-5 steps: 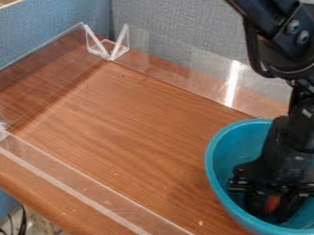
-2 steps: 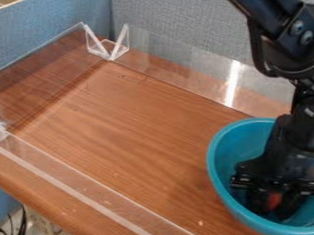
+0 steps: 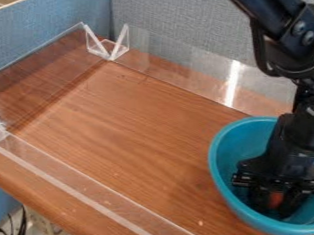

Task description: Remove the mushroom from inside the blue bowl and put it on the table

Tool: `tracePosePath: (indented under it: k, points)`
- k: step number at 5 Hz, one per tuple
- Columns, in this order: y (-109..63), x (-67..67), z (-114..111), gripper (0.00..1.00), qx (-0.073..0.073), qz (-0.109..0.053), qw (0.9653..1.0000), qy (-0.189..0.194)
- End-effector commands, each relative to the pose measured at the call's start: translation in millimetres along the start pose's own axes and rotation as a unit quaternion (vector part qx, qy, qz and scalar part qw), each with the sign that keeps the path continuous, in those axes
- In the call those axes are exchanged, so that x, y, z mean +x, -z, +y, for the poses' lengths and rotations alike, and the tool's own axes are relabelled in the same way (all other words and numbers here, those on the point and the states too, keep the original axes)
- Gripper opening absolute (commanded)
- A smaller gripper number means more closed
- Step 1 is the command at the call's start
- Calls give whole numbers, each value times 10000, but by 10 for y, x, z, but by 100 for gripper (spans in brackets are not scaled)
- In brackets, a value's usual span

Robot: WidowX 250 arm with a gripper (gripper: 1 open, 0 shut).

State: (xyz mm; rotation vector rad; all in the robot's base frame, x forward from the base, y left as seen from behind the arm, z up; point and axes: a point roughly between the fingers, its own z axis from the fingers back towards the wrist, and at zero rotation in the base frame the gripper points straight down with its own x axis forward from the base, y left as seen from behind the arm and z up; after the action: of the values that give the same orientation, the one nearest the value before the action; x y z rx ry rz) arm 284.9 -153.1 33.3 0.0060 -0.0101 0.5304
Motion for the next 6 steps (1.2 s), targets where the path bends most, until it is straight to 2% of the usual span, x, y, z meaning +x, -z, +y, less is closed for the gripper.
tracePosePath:
  k: [1,6]
  points:
    - [-118,126,-54,0,-207,-148,9997,-44]
    - [-176,144,-35,0,-267,-131,9994,165]
